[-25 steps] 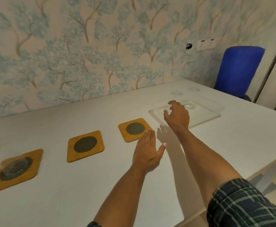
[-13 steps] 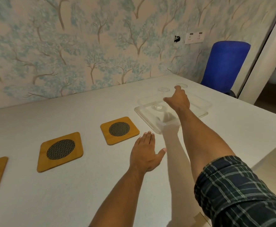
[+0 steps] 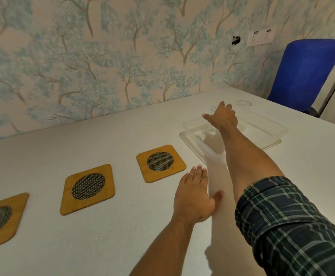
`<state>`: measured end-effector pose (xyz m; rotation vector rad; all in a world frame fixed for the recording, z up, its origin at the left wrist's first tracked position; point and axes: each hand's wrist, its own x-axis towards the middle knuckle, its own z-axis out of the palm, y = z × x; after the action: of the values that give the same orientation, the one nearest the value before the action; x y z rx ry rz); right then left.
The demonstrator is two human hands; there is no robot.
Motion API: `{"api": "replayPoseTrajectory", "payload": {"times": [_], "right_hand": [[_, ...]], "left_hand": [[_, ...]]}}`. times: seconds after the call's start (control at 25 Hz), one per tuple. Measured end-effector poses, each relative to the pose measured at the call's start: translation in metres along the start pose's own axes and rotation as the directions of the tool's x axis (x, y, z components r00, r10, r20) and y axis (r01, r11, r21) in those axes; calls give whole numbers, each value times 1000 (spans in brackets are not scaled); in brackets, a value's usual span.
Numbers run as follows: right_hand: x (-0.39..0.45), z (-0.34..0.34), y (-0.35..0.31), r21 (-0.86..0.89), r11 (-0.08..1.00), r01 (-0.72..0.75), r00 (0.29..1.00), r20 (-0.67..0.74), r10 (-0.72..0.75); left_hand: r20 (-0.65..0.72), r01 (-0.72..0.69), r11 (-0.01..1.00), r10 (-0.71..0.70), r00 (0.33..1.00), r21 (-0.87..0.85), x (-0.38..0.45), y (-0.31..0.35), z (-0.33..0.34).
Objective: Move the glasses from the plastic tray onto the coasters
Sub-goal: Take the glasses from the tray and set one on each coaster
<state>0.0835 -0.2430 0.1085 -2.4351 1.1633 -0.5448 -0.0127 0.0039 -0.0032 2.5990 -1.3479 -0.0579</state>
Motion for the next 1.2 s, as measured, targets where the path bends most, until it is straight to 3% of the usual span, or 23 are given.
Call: {"api": "replayPoseTrajectory", "payload": {"times": [0.24,0.44,0.84,1.0,1.12,1.2], "right_hand": [[4,21,9,113,991,-71,996,-43,76],[-1,21,12,196,980,-46,995,-82,63],[-47,-7,-24,360,887,289,894,-432,-116],[-80,-5,-60,412,804,429,885,-371,-282],[-109,9,-87,465,736,492,870,-285,-401],[-133,21,-108,493,706,508,859,-225,-460]], "left_hand": [[-18,-9,999,8,1000,-42,3,-2,4],[26,26,1000,-26,999,-6,6,0,8],[12,40,997,-40,999,-59,-1,1,1],[76,106,954,-88,993,-281,-18,0,-11],[34,-94,995,95,995,-26,-42,-9,-22],[9,-99,992,100,995,-82,-64,-20,-32]]}}
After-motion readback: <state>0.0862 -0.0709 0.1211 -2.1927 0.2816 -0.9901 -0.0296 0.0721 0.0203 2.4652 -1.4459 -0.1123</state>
